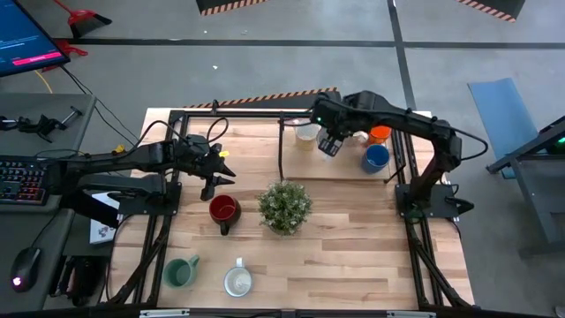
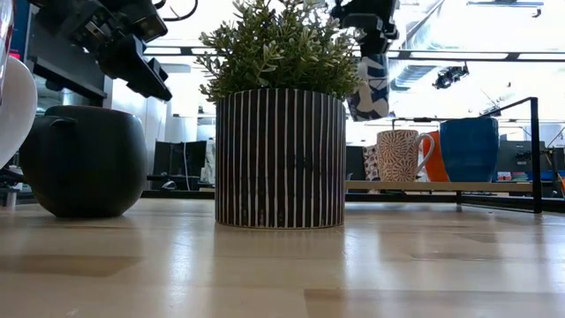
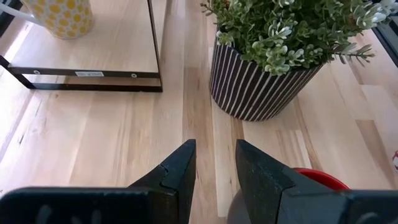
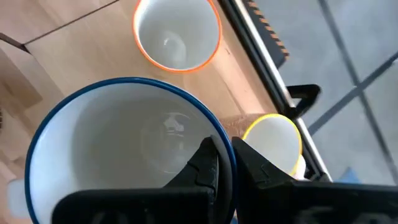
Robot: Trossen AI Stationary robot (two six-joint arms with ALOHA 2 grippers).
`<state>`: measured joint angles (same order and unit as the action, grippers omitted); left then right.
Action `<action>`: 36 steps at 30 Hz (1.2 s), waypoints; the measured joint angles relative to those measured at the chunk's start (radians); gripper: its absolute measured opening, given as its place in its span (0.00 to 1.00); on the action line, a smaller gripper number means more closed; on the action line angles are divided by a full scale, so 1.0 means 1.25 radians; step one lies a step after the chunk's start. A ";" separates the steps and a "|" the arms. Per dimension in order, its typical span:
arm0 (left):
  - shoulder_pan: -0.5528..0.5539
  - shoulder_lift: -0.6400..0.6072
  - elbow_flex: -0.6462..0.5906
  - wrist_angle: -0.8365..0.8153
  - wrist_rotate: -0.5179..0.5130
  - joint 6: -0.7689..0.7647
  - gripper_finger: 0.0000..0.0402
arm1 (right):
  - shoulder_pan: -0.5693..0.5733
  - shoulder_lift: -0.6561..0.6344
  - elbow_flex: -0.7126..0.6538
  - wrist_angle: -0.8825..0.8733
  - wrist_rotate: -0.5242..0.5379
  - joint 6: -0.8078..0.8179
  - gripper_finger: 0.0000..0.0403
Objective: Place coffee mugs
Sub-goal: Put the patterned blue mug on the shelf
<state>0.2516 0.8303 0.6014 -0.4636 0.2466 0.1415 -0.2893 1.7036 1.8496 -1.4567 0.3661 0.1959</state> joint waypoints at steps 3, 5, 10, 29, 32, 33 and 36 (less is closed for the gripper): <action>0.000 0.000 0.000 0.011 0.000 0.000 0.26 | -0.039 0.001 0.000 0.023 -0.049 -0.035 0.00; 0.000 0.000 0.000 0.017 0.000 0.001 0.26 | -0.062 0.001 0.000 0.036 -0.083 -0.052 0.00; 0.000 0.000 0.000 0.023 0.000 0.001 0.26 | -0.091 0.001 0.000 0.032 -0.111 -0.079 0.00; 0.000 0.000 0.000 0.041 0.000 0.014 0.26 | -0.109 -0.005 -0.119 0.085 -0.152 -0.137 0.00; 0.000 0.000 0.000 0.043 -0.001 0.027 0.26 | -0.089 -0.059 -0.218 0.156 -0.162 -0.139 0.00; 0.000 0.000 0.000 0.047 -0.002 0.029 0.26 | -0.085 -0.081 -0.244 0.190 -0.175 -0.140 0.00; 0.000 0.000 0.000 0.057 -0.012 0.029 0.26 | -0.073 -0.142 -0.328 0.247 -0.202 -0.132 0.00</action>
<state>0.2516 0.8303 0.6014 -0.3918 0.2313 0.1772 -0.3807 1.5265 1.4398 -1.1481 0.1131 0.0314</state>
